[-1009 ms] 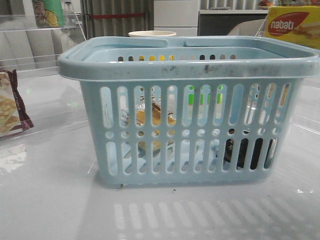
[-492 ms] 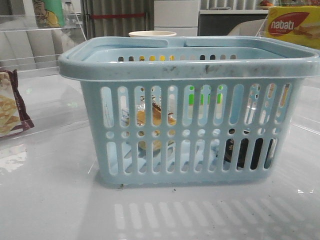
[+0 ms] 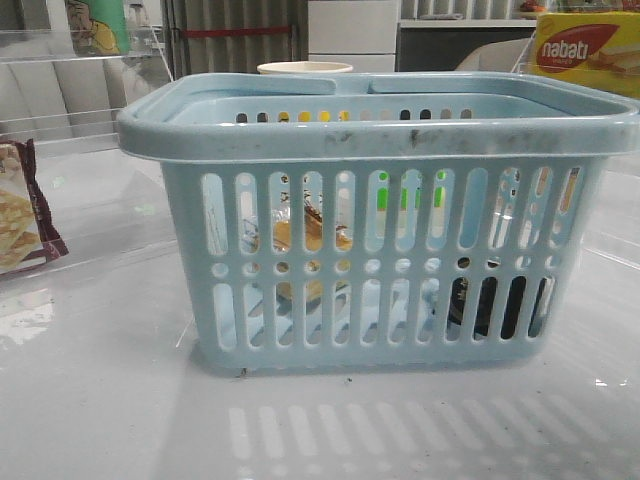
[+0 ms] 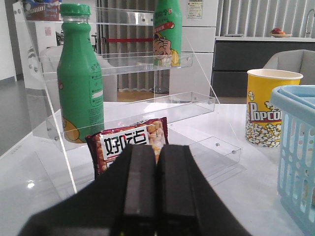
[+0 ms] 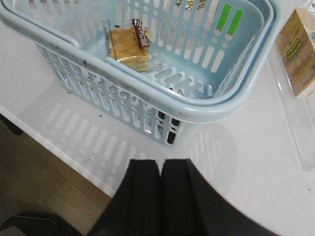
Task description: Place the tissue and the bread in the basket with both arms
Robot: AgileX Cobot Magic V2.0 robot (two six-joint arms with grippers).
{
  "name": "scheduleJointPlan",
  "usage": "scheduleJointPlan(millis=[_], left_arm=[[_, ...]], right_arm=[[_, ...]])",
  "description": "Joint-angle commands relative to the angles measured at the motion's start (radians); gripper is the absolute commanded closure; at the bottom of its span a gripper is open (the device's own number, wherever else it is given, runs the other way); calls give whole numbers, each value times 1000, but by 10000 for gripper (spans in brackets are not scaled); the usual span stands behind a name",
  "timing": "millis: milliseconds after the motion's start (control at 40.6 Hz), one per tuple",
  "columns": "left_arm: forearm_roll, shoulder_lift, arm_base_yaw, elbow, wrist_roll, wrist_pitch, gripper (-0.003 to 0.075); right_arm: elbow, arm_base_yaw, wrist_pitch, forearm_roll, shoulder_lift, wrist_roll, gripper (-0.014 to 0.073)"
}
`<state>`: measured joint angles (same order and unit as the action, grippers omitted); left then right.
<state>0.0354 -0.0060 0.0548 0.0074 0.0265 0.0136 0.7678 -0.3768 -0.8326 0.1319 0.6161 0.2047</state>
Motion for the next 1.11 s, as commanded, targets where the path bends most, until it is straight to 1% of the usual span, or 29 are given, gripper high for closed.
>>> scheduleJointPlan(millis=[0, 74, 148, 295, 344, 418, 517, 664, 861, 1082], left_arm=[[8, -19, -2, -1, -2, -90, 629], [8, -19, -2, -1, -2, -90, 629], [8, -17, -2, -1, -2, -90, 629], [8, -17, -2, -1, -2, -90, 629], [8, -17, -2, -1, -2, -90, 629], [8, -17, -2, -1, -2, -90, 629], [8, -17, -2, -1, -2, -90, 629], [8, -17, -2, -1, -2, -90, 629], [8, -17, -2, -1, -2, -90, 629], [8, -17, -2, -1, -2, -90, 629]], right_arm=[[21, 0, 71, -4, -3, 5, 538], [-3, 11, 79, -3, -34, 5, 538], [-46, 67, 104, -8, -84, 5, 538], [-209, 231, 288, -14, -234, 5, 538], [-284, 286, 377, -15, -292, 5, 538], [-380, 341, 481, -15, -373, 5, 538], [-511, 387, 602, -15, -483, 5, 538], [-667, 403, 739, -15, -581, 5, 538], [-801, 403, 894, -14, -646, 5, 538], [-797, 403, 905, -14, -644, 5, 538]])
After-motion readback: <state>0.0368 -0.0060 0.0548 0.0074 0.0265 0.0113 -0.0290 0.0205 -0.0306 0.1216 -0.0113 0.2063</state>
